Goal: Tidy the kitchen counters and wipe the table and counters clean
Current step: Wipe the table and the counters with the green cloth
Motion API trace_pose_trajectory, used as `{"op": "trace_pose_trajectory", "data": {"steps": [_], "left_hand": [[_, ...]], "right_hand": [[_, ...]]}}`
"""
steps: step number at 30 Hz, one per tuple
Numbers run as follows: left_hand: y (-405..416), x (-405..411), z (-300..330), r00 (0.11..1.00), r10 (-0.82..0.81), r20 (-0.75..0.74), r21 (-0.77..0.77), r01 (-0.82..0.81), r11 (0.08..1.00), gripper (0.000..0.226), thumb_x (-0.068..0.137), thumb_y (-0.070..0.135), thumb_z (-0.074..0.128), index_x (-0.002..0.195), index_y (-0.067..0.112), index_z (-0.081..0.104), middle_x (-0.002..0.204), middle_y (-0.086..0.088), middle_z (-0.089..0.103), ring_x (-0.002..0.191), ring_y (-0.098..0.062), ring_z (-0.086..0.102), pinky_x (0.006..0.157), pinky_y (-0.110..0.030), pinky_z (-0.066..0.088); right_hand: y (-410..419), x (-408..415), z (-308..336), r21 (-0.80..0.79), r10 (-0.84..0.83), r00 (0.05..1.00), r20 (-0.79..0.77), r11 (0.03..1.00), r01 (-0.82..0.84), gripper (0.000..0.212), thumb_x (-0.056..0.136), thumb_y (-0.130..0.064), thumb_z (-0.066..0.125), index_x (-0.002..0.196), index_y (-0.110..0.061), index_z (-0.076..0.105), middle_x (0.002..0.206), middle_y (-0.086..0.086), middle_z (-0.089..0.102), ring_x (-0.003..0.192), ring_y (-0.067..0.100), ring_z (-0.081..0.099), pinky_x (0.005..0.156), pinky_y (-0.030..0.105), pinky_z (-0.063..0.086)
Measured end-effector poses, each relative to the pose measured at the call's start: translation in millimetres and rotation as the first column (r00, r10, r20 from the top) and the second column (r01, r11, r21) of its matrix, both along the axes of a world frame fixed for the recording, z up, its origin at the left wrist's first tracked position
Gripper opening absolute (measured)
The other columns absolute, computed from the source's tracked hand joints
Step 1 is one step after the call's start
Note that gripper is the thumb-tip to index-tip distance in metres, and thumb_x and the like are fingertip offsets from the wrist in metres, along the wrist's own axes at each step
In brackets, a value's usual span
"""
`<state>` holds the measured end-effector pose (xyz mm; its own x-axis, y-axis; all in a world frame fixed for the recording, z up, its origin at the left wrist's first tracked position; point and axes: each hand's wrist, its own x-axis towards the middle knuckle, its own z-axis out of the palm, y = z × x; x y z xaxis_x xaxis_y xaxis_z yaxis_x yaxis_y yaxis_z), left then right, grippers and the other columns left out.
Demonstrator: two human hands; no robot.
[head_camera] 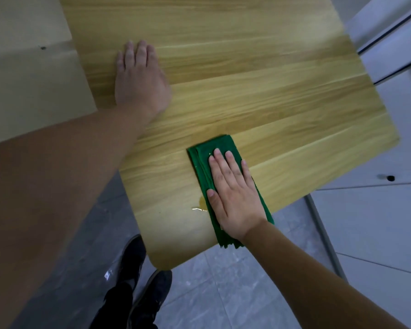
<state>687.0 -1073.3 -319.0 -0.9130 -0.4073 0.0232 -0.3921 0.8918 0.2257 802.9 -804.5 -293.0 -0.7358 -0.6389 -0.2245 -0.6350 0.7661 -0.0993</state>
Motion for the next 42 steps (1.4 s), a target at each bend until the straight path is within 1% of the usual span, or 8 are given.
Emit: {"op": "trace_pose_trajectory", "data": {"steps": [3,10,17,27,30,33,39,42], "left_hand": [[5.4,12.0,1.8,1.0,-0.012,0.017,-0.007,0.012,1.0,0.057,0.101,0.031,0.023,0.152,0.006,0.015,0.161,-0.01,0.011,0.148,-0.03,0.006,0.12,-0.045,0.004],[5.5,12.3,3.4,1.0,-0.014,0.023,0.005,0.014,1.0,0.058,0.1,0.03,0.022,0.152,0.006,0.017,0.16,-0.01,0.012,0.148,-0.031,0.006,0.12,-0.046,0.004],[4.4,12.5,2.3,0.999,-0.022,0.035,-0.005,0.022,1.0,0.058,0.099,0.031,0.021,0.152,0.007,0.017,0.16,-0.009,0.013,0.147,-0.032,0.007,0.12,-0.046,0.005],[-0.5,11.6,4.4,0.998,-0.045,0.041,0.0,0.045,0.999,0.057,0.1,0.032,0.021,0.153,0.01,0.017,0.16,-0.006,0.015,0.147,-0.03,0.01,0.12,-0.044,0.009],[-9.2,12.5,7.1,0.995,-0.099,0.014,-0.038,0.099,0.994,0.057,0.099,0.031,0.026,0.151,0.009,0.025,0.158,-0.008,0.024,0.144,-0.032,0.021,0.116,-0.044,0.018],[-25.2,12.7,9.5,0.981,-0.193,-0.026,-0.068,0.191,0.979,0.053,0.096,0.028,0.034,0.145,0.009,0.038,0.152,-0.009,0.037,0.135,-0.033,0.035,0.106,-0.045,0.029],[-42.9,12.0,10.2,0.964,-0.261,-0.046,-0.079,0.257,0.963,0.06,0.084,0.026,0.033,0.14,0.009,0.047,0.147,-0.009,0.044,0.124,-0.035,0.043,0.099,-0.044,0.034],[-50.8,9.4,15.6,0.949,-0.308,-0.06,-0.073,0.304,0.95,0.061,0.076,0.023,0.031,0.13,0.007,0.056,0.138,-0.012,0.053,0.113,-0.037,0.048,0.093,-0.045,0.039]], "right_hand": [[15.6,21.6,0.5,0.009,-0.017,1.0,0.001,1.0,0.017,0.061,0.1,-0.038,0.014,0.153,-0.008,0.011,0.161,0.005,0.003,0.148,0.022,-0.005,0.118,0.048,0.006],[9.3,22.2,0.1,0.014,-0.041,0.999,-0.017,0.999,0.041,0.062,0.099,-0.038,0.015,0.153,-0.008,0.01,0.161,0.005,0.001,0.148,0.022,-0.007,0.118,0.048,0.003],[-29.0,49.0,0.6,0.0,-0.004,1.0,0.026,1.0,0.004,0.063,0.098,-0.037,0.019,0.153,-0.008,0.008,0.161,0.005,-0.002,0.148,0.023,-0.01,0.118,0.049,0.0],[-41.3,35.9,1.3,-0.013,-0.031,0.999,0.039,0.999,0.031,0.063,0.098,-0.038,0.017,0.153,-0.01,0.007,0.161,0.004,-0.003,0.148,0.021,-0.011,0.119,0.047,0.0],[-59.6,12.6,2.2,-0.017,-0.069,0.997,0.025,0.997,0.07,0.064,0.096,-0.038,0.013,0.153,-0.011,0.004,0.161,0.003,-0.006,0.147,0.02,-0.013,0.119,0.046,-0.004],[-80.2,-9.6,-0.1,-0.009,-0.083,0.997,0.0,0.996,0.083,0.065,0.095,-0.038,0.011,0.154,-0.012,0.0,0.161,0.003,-0.009,0.147,0.02,-0.015,0.119,0.044,-0.007],[-102.0,-36.1,-1.8,0.005,-0.077,0.997,-0.019,0.997,0.077,0.065,0.094,-0.039,0.008,0.153,-0.013,-0.003,0.16,0.002,-0.012,0.147,0.02,-0.016,0.119,0.043,-0.009],[-110.9,-51.2,-2.2,-0.001,-0.082,0.996,-0.03,0.997,0.082,0.065,0.095,-0.039,0.008,0.153,-0.014,-0.003,0.161,0.002,-0.011,0.147,0.019,-0.015,0.119,0.042,-0.009]]}}
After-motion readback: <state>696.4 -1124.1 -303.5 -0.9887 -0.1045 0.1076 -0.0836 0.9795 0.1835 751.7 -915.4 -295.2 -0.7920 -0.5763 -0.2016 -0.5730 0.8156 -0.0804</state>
